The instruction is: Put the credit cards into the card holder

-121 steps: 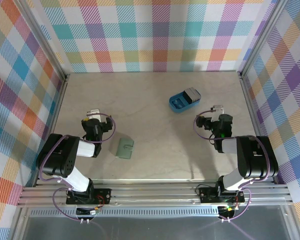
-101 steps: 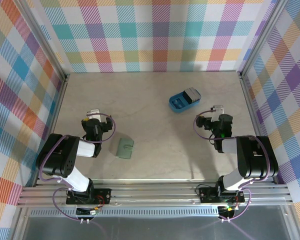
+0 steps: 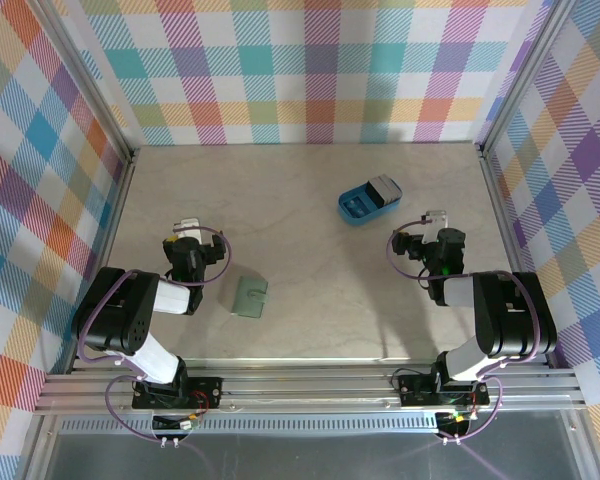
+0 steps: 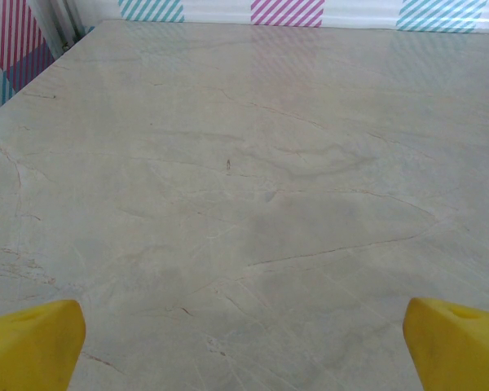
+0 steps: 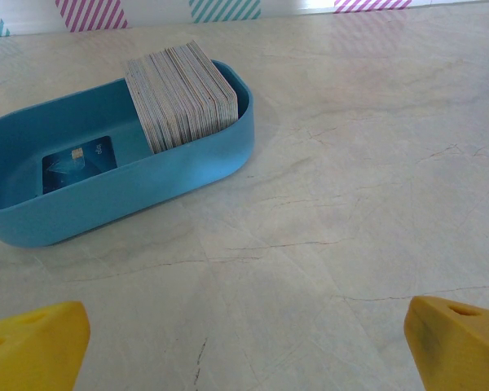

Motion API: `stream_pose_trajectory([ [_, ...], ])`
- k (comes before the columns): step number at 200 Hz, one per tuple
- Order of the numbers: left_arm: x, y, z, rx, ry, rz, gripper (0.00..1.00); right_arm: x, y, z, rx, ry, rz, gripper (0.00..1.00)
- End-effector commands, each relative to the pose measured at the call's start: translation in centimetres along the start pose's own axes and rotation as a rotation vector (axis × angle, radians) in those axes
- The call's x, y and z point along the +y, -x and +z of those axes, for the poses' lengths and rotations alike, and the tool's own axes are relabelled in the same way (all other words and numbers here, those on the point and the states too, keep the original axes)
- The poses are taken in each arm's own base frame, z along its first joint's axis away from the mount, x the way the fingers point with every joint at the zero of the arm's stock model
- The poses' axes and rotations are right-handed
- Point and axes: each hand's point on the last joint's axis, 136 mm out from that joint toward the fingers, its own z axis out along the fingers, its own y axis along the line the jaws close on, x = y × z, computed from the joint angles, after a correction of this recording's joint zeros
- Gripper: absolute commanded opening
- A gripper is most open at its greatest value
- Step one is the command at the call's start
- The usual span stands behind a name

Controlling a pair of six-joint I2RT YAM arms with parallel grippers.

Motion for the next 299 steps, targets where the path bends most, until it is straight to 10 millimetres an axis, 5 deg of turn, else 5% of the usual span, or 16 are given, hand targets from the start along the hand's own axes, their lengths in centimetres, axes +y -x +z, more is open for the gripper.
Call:
stream_pose_trajectory([
  [1, 0.6, 0.4, 0.2, -0.008, 0.026, -0.013, 1.0, -0.1, 0.7, 0.3, -0.015, 0.003, 0.0, 0.99],
  [97, 0.9, 1.1, -0.7, -0.043, 0.027, -0.022, 1.0, -0.1, 0.7, 0.3, -0.018, 0.003, 0.001, 0.99],
  [152, 1.7, 9.8, -7.1, -0.112, 0.012, -0.122, 1.0, 0.4, 4.9, -2.5, 0.025, 0.007, 0.044, 0.94],
  [186, -0.6, 12.2, -10.0, -0.005, -0.15, -0.311, 0.98, 4.0, 7.3, -5.6, 0.058, 0.192, 0.169, 0.87],
  [241, -8.9, 8.0, -13.6, 0.433, -0.58, -0.399, 0.91, 11.6, 7.5, -11.4, 0.233, 0.594, 0.366, 0.75],
  [299, -8.3, 0.6, -14.2, 0.672, -0.477, -0.475, 0.79, 16.5, 4.3, -13.9, 0.354, 0.779, 0.369, 0.67],
])
